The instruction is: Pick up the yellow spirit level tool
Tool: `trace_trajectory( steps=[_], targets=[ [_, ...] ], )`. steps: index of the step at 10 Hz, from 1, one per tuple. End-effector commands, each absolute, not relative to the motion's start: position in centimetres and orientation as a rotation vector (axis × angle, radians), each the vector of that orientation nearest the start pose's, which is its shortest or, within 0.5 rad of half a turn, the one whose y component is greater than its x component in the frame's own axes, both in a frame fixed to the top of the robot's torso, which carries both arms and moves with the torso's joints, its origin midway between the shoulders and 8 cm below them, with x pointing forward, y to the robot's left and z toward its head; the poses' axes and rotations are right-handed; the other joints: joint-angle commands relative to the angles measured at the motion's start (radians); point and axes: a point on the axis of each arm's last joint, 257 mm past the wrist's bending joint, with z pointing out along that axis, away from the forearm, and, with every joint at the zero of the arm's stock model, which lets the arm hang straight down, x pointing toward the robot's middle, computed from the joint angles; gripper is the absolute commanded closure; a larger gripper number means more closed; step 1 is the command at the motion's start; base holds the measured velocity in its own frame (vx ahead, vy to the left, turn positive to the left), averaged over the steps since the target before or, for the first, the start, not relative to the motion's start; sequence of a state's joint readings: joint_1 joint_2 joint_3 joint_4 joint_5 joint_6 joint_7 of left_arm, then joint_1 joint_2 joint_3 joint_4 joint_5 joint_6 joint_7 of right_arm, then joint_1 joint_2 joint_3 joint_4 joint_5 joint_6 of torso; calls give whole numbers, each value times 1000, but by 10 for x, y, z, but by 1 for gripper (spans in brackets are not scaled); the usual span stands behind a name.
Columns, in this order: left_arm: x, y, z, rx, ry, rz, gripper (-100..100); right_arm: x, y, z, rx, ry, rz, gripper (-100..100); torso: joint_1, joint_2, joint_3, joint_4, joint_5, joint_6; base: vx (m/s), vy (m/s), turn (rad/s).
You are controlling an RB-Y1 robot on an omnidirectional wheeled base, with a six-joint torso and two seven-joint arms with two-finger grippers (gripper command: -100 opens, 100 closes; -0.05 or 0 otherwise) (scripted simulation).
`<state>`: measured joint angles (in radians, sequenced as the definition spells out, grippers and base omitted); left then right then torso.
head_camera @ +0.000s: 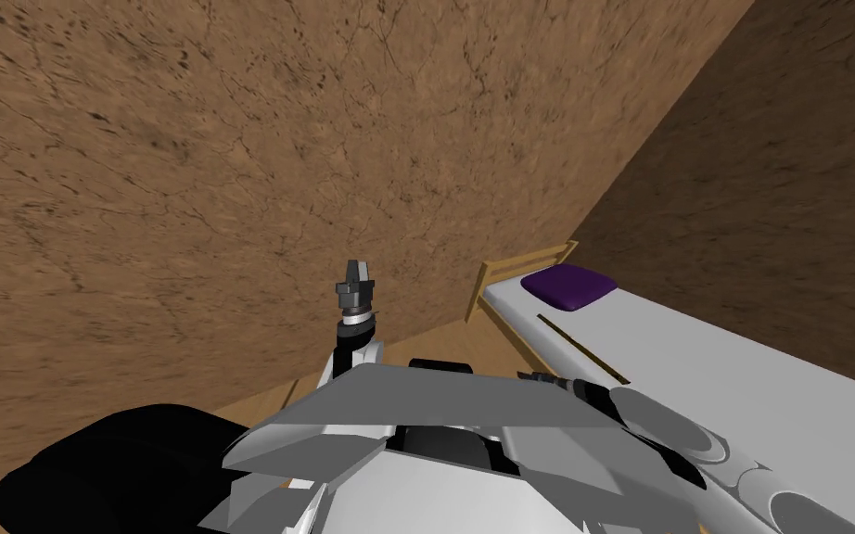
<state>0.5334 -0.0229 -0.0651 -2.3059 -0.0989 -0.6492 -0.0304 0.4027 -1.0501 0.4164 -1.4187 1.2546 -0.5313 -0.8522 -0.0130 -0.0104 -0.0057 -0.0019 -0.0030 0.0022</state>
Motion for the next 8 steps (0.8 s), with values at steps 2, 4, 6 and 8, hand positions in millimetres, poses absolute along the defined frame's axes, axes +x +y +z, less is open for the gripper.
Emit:
trace_trajectory(
  steps=[2,4,6,8],
  targets=[
    [314,245,51,-490,558,-1299,0,181,-441,-482,-20,2795,397,-100,-1,-2,-1,0,0,-1,88,-112,232],
    [314,245,51,-490,558,-1299,0,168,-474,-482,-57,2854,302,-100,-1,-2,-1,0,0,-1,81,-131,190],
    [314,245,51,-490,558,-1299,0,144,-527,-477,-122,2953,141,-100,-2,-2,-1,0,0,-1,109,-183,308],
    [314,245,51,-491,558,-1299,0,128,-556,-474,-141,3004,57,-100,-4,-4,-3,-1,-2,1,87,-170,130]
  ],
)
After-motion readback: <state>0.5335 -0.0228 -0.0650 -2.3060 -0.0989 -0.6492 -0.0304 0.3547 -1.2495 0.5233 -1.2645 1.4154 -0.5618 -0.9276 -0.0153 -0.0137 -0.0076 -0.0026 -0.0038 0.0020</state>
